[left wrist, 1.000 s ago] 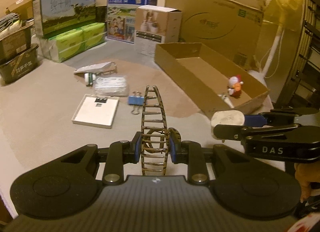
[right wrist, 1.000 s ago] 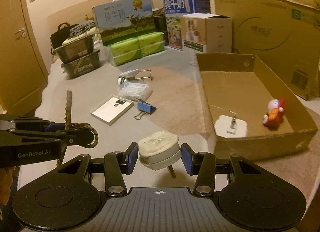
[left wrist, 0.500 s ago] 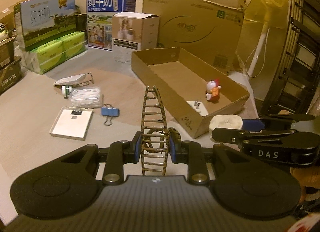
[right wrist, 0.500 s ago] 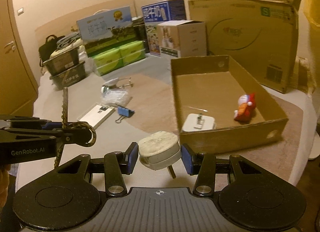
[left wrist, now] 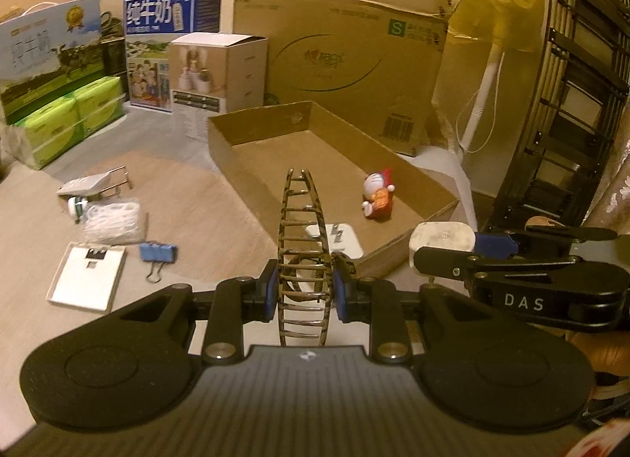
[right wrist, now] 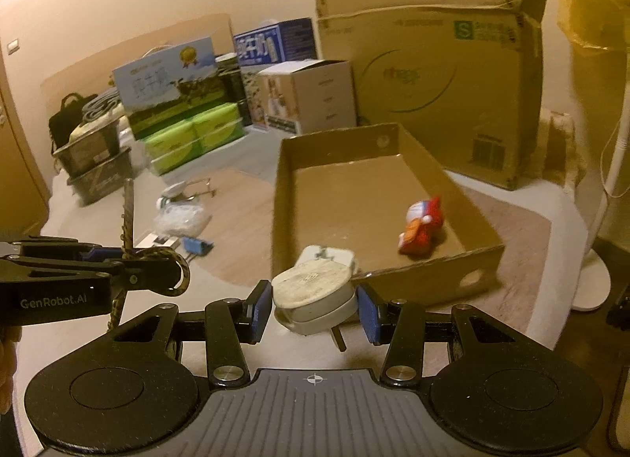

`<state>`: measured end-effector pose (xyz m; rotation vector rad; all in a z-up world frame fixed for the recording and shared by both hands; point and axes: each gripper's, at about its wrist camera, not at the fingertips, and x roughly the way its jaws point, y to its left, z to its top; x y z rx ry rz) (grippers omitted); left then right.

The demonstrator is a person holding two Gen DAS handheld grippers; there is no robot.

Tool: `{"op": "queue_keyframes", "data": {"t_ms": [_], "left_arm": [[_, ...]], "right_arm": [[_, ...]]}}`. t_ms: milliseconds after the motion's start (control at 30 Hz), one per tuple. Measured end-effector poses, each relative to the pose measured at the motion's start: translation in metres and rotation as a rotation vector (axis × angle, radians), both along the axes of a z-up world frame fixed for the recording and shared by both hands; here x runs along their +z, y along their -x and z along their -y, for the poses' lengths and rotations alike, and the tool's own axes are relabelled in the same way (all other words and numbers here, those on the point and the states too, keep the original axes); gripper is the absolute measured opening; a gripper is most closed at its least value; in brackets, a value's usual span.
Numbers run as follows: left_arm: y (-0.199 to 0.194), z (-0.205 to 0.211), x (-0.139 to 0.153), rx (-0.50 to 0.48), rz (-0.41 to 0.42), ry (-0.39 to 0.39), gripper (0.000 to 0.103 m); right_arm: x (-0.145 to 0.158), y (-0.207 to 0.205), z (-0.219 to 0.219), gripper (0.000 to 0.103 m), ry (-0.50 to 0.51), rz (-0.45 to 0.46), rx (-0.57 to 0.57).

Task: Organize rigid objects
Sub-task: 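Carry the wire spiral with the left gripper while the right carries the round plug to the box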

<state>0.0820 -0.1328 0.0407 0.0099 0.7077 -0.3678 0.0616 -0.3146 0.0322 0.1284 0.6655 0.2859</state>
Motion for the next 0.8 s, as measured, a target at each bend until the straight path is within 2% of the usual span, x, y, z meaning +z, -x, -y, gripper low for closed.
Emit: {"op": "queue_keyframes", "data": {"t_ms": [800], "left_arm": [[-0.062,0.044,0.013,-0.037,0.03,0.007,0.024]], "right_arm": [[0.013,-0.047,0.04,0.047,0.024,0.047,-0.034]]}}
